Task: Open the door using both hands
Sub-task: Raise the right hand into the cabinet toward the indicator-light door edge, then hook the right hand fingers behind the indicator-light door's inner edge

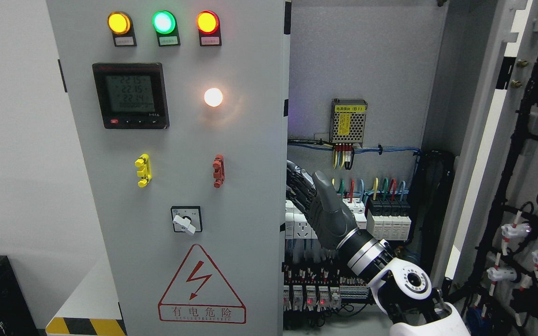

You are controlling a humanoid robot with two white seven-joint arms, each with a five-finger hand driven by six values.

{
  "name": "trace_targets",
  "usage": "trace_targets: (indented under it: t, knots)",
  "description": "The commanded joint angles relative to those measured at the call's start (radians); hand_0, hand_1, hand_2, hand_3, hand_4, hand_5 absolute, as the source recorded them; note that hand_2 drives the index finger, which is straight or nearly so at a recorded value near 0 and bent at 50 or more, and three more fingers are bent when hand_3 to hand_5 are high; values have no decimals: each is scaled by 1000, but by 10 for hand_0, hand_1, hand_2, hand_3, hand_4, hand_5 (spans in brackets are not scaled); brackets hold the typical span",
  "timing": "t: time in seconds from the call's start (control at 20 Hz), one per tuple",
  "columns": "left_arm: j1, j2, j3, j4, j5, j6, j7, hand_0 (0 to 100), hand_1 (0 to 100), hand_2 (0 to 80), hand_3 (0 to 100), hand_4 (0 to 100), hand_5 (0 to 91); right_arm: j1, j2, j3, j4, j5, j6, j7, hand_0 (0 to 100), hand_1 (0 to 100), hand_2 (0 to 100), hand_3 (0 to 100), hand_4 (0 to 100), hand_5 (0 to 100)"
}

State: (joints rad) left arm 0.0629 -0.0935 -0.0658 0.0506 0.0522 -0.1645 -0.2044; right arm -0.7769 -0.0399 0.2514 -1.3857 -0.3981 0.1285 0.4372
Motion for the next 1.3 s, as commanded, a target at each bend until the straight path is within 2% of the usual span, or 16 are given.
trace_targets:
  t: [0.0,0.1,0.25,0.45,1.25]
  knots:
    - [0,0,0,0,0,2,0,0,0,0,0,0,0,-13,-9,-1,19,-5,16,31,0,0,0,0,0,0]
    - [0,0,0,0,0,2,0,0,0,0,0,0,0,-21,-9,-1,17,-5,37,63,0,0,0,0,0,0]
    - [0,0,0,0,0,3,0,0,0,0,0,0,0,-24,-9,-18,25,-25,42,84,0,0,0,0,0,0]
    - [0,0,0,0,0,3,0,0,0,0,0,0,0,-38,-9,-21,22,-76,71,84,0,0,0,0,0,0]
    - [0,0,0,0,0,2,0,0,0,0,0,0,0,-39,-8,-21,17,-77,71,101,0,0,0,0,0,0]
